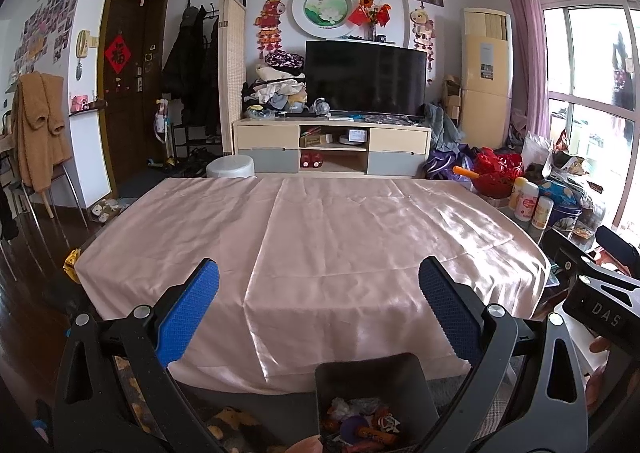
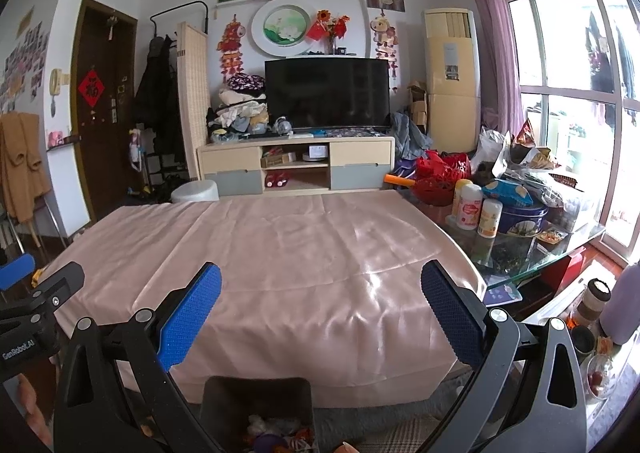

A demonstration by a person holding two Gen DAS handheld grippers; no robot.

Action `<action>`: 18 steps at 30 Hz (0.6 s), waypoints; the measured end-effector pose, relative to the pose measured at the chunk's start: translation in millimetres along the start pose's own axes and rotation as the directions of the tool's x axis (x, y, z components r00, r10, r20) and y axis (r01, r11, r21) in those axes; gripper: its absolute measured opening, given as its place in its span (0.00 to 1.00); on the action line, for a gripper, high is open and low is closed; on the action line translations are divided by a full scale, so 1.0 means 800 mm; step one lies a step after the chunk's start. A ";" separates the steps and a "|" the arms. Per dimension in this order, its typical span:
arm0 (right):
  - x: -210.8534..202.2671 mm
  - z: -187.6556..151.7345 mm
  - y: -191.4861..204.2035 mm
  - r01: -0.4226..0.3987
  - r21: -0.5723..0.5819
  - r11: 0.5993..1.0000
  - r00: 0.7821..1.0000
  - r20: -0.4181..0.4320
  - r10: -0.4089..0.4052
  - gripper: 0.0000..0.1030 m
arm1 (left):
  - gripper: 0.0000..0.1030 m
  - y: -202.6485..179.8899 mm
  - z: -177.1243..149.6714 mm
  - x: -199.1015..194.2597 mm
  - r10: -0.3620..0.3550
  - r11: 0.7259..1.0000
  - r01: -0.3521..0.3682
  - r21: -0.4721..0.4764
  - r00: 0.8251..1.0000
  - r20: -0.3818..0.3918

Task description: Collect trash

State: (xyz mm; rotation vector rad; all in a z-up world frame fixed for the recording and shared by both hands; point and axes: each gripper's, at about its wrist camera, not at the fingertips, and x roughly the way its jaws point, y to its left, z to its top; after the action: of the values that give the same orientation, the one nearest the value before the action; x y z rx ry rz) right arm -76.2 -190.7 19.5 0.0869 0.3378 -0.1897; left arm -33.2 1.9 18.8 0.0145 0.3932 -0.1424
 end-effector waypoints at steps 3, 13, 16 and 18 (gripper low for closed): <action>-0.001 0.000 -0.002 0.001 -0.001 1.000 1.000 -0.001 -0.001 0.97 | 0.92 0.000 0.000 0.000 -0.004 1.000 0.004 -0.003 1.000 -0.002; 0.007 -0.006 -0.003 0.027 -0.016 1.000 0.999 -0.025 -0.027 0.97 | 0.92 -0.005 0.005 -0.012 -0.079 0.997 0.079 -0.008 0.997 0.013; 0.006 -0.006 -0.004 0.026 -0.012 1.000 0.999 -0.020 -0.026 0.97 | 0.92 -0.008 0.006 -0.014 -0.067 0.998 0.067 0.002 0.998 0.021; 0.005 -0.006 -0.006 0.023 -0.005 1.000 1.000 -0.014 -0.023 0.97 | 0.92 -0.008 0.006 -0.013 -0.059 0.998 0.058 0.005 0.998 0.022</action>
State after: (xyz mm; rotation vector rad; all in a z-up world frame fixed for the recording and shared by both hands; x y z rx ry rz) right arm -74.9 -195.5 13.8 0.0794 0.3534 -0.2114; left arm -41.9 -3.6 27.4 0.0061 0.3709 -0.2011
